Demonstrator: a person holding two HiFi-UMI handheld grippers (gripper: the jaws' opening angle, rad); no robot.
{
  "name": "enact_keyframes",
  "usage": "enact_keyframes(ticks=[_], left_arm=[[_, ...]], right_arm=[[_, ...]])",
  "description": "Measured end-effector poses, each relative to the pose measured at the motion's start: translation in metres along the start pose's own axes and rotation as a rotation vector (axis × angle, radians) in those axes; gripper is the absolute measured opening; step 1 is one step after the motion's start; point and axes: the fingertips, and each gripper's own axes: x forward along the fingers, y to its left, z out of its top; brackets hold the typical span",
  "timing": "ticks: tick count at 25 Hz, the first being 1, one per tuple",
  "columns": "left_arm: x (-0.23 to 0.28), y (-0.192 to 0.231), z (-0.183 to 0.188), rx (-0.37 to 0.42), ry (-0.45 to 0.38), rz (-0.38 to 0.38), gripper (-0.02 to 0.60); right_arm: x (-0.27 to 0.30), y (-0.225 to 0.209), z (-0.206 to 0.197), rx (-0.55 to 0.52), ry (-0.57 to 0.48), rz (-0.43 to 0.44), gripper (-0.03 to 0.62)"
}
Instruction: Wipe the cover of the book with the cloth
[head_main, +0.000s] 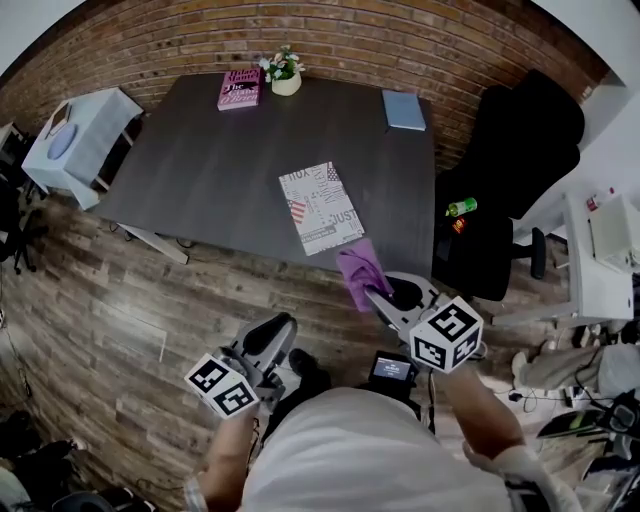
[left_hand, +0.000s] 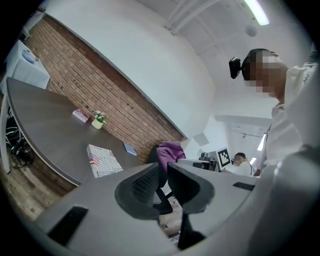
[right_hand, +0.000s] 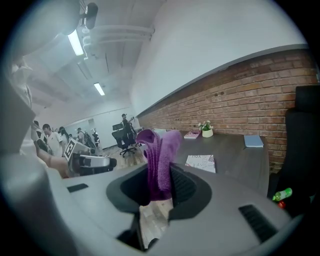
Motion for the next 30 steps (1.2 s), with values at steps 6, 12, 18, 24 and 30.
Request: enact_keyframes(ticks=[6, 12, 18, 24, 30], left_arm=[[0.005, 0.032, 0.01, -0.001, 0.039, -0.03, 0.063], [0.017, 0.048, 0.015, 0.004, 0.055, -0.036, 0.072], [0.037, 0.063, 0.021, 0.029, 0.056, -0.018, 0.075], [0.065, 0.081, 0.013, 0.017, 0.08, 0.01, 0.075], [0.104, 0.101, 0.003, 0.019, 0.124, 0.039, 0.075]], right_arm=[[0.028, -0.01, 0.012, -0.035, 0.022, -0.047, 0.1], [0.047, -0.028, 0.021, -0.085, 0.049, -0.07, 0.101], [0.068, -0.054, 0.024, -0.13, 0.091, -0.058, 0.101], [0.09, -0.085, 0.022, -0.188, 0.151, -0.043, 0.101], [0.111, -0.119, 0.019, -0.258, 0.219, -0.022, 0.1]])
